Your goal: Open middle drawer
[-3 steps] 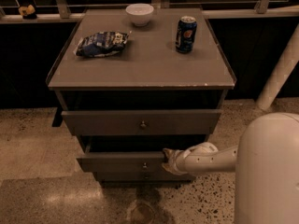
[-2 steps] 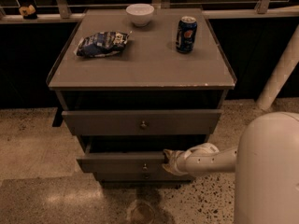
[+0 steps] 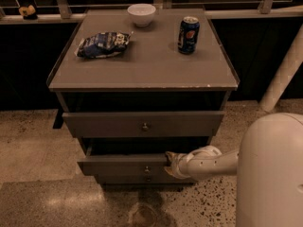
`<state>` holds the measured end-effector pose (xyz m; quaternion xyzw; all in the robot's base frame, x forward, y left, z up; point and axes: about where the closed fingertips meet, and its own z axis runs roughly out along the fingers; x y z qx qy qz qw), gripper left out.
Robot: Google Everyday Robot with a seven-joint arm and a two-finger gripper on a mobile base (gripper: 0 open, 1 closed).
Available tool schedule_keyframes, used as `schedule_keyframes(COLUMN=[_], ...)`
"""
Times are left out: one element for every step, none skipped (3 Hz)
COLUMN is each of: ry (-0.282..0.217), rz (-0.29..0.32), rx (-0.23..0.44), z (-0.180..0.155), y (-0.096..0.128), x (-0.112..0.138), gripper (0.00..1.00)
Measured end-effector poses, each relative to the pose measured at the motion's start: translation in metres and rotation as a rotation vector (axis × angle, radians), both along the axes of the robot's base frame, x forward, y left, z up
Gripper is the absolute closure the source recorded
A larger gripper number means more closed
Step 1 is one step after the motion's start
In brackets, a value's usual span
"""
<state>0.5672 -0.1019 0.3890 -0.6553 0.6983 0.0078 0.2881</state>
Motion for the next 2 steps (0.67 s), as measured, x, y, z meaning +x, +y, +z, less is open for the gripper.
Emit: schedule_keyframes(ry=[0.000, 0.000], rz=[0.000, 0.000], rx=[0.000, 0.000], z=[0.0033, 0.0059], y=[0.0015, 0.0020], x=[0.0003, 0.0004], gripper=[1.00, 1.00])
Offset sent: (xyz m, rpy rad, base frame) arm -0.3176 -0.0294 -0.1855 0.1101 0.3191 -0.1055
